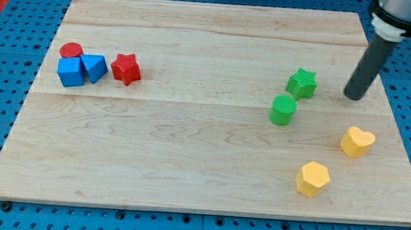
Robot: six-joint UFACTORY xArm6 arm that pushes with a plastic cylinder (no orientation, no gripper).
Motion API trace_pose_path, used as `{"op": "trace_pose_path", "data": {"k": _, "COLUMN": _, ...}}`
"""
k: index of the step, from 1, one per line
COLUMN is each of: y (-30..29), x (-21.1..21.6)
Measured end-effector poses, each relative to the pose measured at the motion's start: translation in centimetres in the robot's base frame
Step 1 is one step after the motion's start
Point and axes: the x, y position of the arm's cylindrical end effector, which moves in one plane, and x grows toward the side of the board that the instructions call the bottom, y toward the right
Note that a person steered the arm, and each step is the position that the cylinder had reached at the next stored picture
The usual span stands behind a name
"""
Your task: Push the green star above the green circle
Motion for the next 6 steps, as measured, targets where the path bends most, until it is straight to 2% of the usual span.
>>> {"op": "trace_pose_path", "data": {"k": 1, "y": -3.9, "x": 0.5}}
{"op": "trace_pose_path", "data": {"k": 2, "y": -3.7, "x": -2.9}}
{"op": "trace_pose_path", "data": {"k": 5, "y": -7.3, "x": -3.0}}
{"op": "trace_pose_path", "data": {"k": 6, "y": -2.2, "x": -3.5}}
